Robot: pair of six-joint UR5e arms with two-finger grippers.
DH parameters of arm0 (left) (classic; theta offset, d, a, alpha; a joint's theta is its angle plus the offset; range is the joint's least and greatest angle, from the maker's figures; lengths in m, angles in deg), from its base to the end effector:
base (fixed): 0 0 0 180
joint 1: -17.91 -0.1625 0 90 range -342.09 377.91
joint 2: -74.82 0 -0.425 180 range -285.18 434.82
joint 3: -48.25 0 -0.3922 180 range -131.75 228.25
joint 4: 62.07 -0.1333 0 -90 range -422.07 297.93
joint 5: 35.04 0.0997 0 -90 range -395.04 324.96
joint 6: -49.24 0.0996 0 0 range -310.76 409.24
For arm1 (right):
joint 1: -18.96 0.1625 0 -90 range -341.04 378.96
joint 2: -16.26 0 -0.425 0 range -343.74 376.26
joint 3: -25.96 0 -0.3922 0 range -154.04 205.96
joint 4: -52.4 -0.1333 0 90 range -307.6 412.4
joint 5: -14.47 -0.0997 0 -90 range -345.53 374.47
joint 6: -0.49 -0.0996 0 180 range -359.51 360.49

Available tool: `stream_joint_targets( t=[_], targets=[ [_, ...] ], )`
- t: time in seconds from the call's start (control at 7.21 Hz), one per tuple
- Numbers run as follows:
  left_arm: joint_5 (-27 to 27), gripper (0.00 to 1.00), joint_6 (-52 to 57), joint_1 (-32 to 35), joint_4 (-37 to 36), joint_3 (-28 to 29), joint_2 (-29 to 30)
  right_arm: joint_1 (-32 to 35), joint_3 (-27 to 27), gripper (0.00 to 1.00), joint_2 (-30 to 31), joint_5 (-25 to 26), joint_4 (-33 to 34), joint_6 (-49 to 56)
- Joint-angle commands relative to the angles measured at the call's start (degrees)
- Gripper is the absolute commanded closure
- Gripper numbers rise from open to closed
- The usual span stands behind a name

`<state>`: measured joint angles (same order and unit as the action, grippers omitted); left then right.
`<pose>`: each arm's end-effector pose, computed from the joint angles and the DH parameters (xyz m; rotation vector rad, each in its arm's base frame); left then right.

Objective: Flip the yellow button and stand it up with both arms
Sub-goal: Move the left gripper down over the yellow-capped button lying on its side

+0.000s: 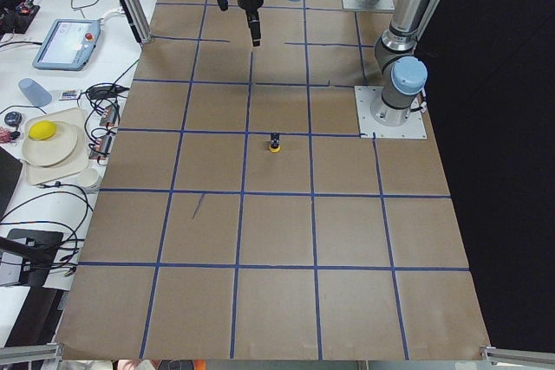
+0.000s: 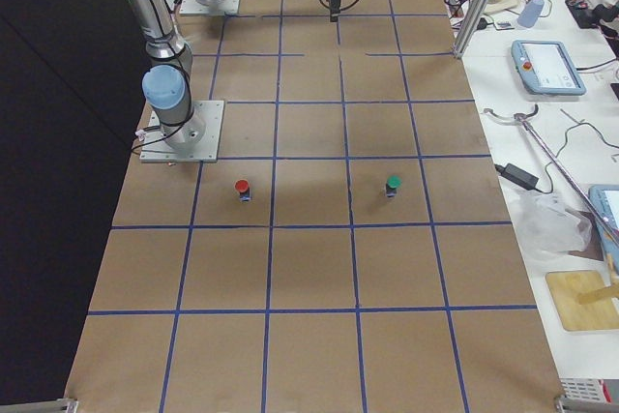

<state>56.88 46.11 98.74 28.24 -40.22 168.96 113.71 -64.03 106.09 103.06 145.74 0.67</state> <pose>-0.0459 -0.5311 0.4640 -0.3318 3.0920 0.0819 0.1766 -0.4856 0.4925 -0.1350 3.1107 -0.0848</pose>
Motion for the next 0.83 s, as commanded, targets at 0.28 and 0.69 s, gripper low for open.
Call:
stream_joint_targets(
  t=[0.28, 0.69],
  targets=[
    [-0.1, 0.00, 13.0, -14.8, -1.0, -3.7, 0.6, 0.0, 0.0, 0.00, 0.0, 0.1, 0.0, 0.0],
    [-0.1, 0.00, 22.9, -21.8, -13.5, -13.3, 0.5, 0.0, 0.0, 0.00, 0.0, 0.1, 0.0, 0.0]
  ],
)
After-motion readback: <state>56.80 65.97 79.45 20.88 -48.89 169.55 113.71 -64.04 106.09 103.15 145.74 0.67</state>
